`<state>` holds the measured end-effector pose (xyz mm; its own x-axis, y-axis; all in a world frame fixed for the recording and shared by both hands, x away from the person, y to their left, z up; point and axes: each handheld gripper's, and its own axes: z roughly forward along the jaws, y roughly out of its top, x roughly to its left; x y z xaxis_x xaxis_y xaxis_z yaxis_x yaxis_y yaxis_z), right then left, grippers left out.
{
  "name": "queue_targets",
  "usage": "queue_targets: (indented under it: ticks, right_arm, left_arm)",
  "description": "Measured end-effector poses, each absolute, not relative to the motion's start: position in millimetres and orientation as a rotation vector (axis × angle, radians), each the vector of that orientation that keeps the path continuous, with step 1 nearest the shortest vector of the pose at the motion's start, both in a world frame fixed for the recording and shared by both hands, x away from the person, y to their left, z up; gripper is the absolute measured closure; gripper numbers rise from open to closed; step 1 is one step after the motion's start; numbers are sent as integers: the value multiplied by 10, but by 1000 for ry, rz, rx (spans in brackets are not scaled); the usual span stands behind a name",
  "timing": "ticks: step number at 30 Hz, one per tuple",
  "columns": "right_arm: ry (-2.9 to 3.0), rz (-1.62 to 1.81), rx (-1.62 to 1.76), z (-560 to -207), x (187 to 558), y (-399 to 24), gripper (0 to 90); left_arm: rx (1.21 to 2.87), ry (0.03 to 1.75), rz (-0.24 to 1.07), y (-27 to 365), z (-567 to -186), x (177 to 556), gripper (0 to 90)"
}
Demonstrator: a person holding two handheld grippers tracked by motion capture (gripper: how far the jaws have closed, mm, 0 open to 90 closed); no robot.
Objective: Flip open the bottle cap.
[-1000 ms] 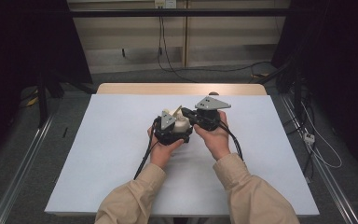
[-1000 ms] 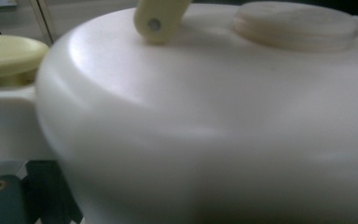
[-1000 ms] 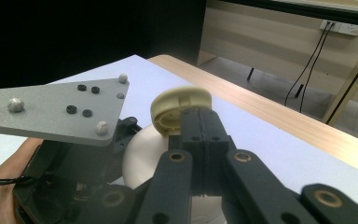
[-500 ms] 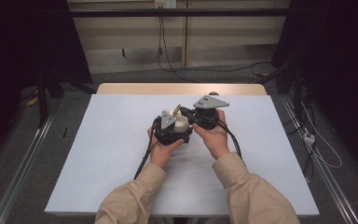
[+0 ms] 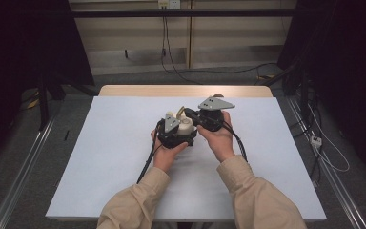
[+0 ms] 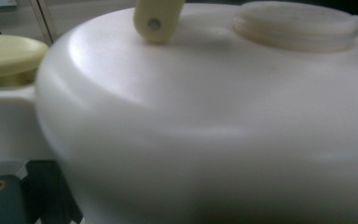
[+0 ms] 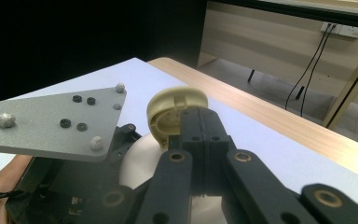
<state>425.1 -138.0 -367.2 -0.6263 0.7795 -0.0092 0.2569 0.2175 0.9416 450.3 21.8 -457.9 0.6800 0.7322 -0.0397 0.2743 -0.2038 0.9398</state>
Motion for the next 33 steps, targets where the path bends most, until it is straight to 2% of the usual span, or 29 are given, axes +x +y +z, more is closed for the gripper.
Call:
queue_targets:
  ticks: [33]
  right_arm:
    - [2003,1417,947,-3665,4288,-1337,900]
  left_arm:
    - [1776,804,511,218,-4581,4504,52]
